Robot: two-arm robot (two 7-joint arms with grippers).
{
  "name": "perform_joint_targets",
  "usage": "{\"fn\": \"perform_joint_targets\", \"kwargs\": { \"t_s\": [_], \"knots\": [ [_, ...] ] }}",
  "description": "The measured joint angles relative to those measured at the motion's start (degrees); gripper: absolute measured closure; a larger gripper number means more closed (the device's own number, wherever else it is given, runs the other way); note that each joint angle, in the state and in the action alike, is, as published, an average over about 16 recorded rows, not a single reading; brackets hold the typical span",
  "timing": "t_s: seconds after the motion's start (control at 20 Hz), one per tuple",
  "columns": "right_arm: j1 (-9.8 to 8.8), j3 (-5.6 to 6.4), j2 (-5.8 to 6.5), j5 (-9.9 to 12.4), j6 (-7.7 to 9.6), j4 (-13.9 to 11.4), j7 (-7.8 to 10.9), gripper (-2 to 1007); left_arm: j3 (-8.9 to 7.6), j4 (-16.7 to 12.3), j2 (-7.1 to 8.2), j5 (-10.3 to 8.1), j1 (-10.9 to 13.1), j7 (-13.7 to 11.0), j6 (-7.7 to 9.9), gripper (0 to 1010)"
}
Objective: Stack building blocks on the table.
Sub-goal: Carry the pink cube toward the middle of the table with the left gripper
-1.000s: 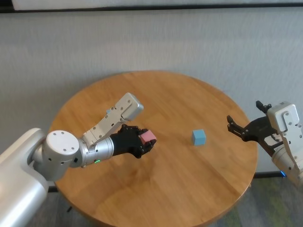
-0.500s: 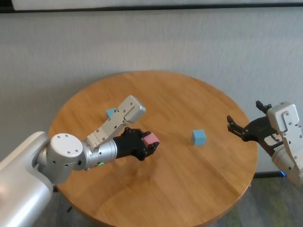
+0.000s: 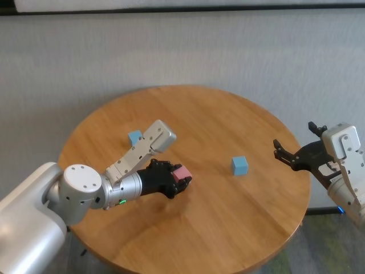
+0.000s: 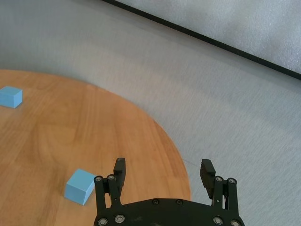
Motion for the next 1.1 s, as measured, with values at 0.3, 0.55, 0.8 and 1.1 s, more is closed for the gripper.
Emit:
{"fn": "perform_joint_targets", "kwargs": {
  "t_s": [0.3, 0.55, 0.8, 1.1],
  "knots": [
    [0.00, 0.00, 0.00, 0.00, 0.00, 0.00, 0.00, 4, 0.11, 0.83, -0.30, 0.16, -0.10, -0.01, 0.35, 610],
    [0.00, 0.00, 0.00, 0.00, 0.00, 0.00, 0.00, 4, 0.13, 1.14, -0.42, 0.29, -0.12, 0.07, 0.67, 610],
    [0.00, 0.00, 0.00, 0.00, 0.00, 0.00, 0.00, 5, -0.03, 1.19, -0.45, 0.36, -0.11, 0.24, 0.89, 597],
    [0.00, 0.00, 0.00, 0.00, 0.00, 0.00, 0.00, 5, -0.35, 0.63, -0.30, 0.40, 0.00, 0.46, 0.89, 513]
  ]
}}
